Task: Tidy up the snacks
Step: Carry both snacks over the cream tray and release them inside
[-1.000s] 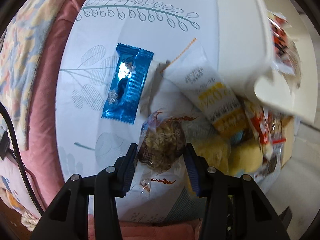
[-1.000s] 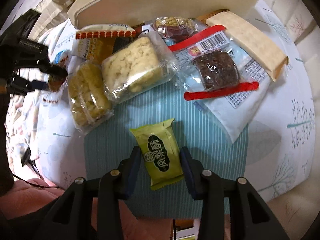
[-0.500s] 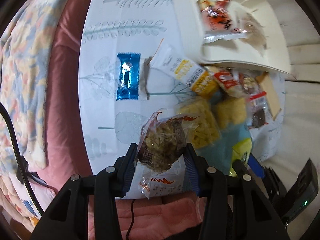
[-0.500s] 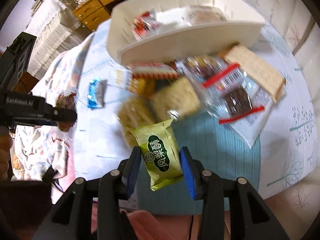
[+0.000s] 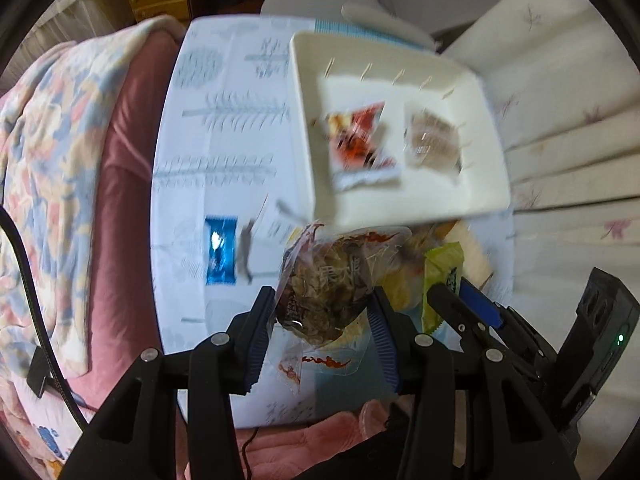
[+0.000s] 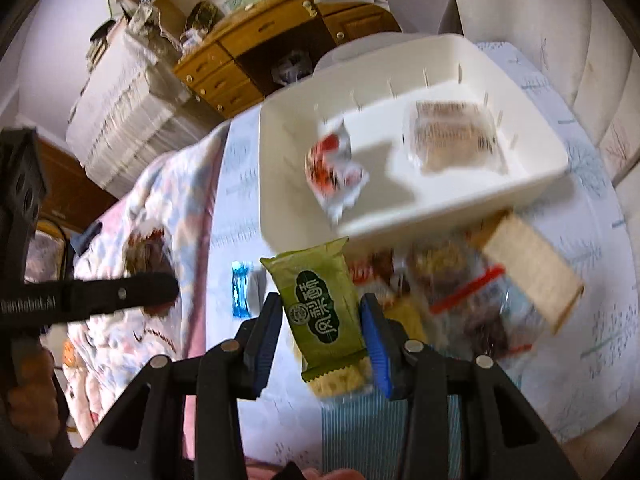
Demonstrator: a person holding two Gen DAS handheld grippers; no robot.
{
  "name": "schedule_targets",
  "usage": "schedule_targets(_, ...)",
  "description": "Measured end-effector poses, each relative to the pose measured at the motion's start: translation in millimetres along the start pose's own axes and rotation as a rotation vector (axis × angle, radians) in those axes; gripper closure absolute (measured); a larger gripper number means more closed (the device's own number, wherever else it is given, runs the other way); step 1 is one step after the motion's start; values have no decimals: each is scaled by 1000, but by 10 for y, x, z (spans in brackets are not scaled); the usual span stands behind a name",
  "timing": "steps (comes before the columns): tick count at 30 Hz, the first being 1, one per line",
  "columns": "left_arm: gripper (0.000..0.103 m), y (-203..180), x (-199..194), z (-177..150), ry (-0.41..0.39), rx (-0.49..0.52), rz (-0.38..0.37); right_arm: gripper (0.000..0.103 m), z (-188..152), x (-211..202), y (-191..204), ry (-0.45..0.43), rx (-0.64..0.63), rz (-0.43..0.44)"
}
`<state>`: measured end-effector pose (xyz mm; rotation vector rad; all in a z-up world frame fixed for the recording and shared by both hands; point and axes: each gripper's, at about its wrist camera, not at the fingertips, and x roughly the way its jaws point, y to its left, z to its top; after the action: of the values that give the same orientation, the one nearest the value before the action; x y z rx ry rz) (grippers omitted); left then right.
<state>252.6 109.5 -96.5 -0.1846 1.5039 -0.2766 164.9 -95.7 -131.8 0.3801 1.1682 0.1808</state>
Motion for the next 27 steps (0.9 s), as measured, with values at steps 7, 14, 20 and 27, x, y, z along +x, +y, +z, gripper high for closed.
schedule_targets(7,58,-247,-16,247,-73,-30,-23,63,413,-76,-249,-52,8,27)
schedule_targets(14,58,-491,162,463,-145,-39,-73,62,721,-18,-549,-112,-12,28)
schedule_targets(20,58,-577,261,541,-175,-67,-92,61,868,97,-773,-131,19,43)
schedule_targets(27,58,-519,237,465,-217,-68,-90,47,856,145,-850,-119,60,63)
